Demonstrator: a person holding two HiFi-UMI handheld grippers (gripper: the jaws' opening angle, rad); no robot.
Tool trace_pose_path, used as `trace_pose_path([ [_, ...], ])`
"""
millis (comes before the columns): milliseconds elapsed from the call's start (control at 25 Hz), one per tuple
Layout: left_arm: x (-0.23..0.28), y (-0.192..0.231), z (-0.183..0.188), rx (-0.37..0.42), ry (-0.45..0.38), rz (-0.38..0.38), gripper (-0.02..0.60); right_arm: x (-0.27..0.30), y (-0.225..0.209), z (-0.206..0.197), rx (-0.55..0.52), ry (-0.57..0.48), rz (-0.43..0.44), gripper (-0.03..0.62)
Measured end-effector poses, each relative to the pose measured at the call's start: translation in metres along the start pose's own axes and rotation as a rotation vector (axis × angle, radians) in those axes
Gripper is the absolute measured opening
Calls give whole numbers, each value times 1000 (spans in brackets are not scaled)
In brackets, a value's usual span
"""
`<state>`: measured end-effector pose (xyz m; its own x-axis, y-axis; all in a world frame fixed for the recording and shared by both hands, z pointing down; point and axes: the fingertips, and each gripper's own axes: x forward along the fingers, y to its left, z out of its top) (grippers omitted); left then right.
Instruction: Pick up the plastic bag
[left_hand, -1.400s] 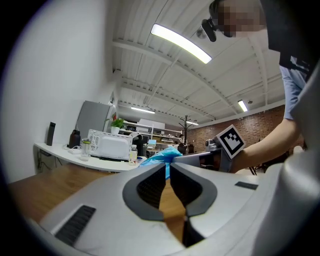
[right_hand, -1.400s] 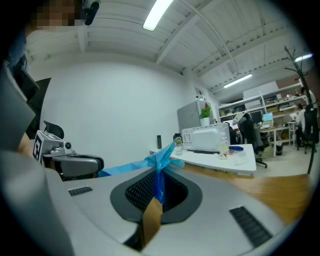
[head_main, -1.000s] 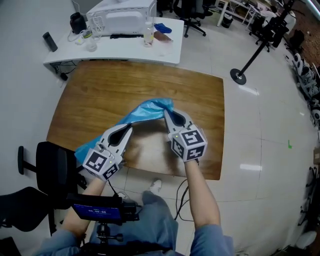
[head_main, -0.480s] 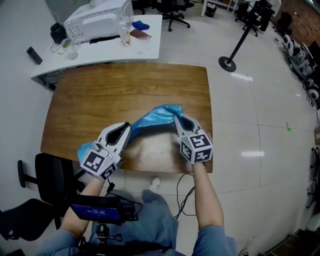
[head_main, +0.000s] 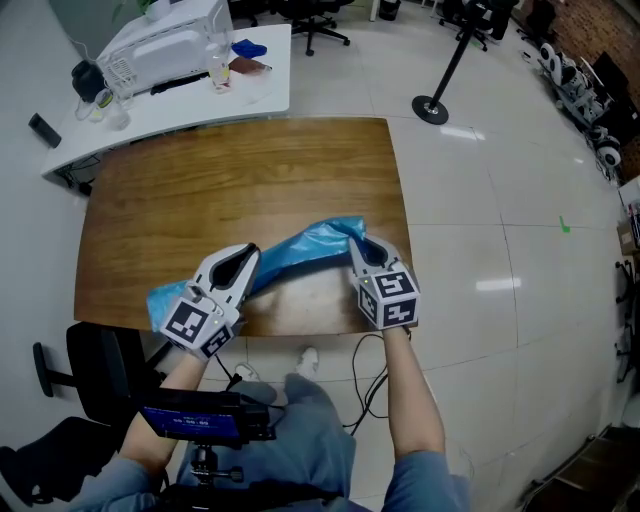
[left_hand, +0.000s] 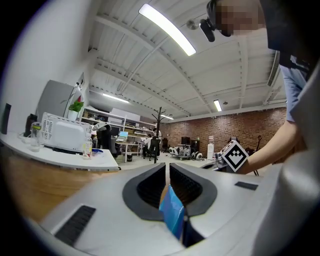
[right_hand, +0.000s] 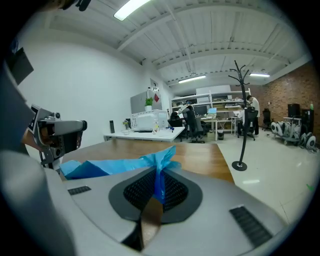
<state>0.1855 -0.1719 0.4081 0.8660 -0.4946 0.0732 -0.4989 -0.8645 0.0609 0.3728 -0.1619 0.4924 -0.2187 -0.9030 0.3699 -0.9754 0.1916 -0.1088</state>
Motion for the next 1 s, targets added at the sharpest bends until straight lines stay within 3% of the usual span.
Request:
trace_pose_path([
  [320, -5, -9, -4, -1, 14, -5, 38, -13, -7, -9, -16, 14, -85, 34],
  [400, -7, -13, -6, -1, 18, -4, 38, -16, -10, -12, -15, 22, -103, 128],
  [440, -7, -14, -7, -1, 20, -4, 38, -18, -12, -12, -18, 25, -112, 137],
  [680, -14, -19, -10, -1, 25, 0, 38, -28, -15, -6, -47, 7, -142, 137],
  [1000, -27, -16, -11, 3, 41, 12, 37, -23, 11, 7, -73, -18, -96, 137],
])
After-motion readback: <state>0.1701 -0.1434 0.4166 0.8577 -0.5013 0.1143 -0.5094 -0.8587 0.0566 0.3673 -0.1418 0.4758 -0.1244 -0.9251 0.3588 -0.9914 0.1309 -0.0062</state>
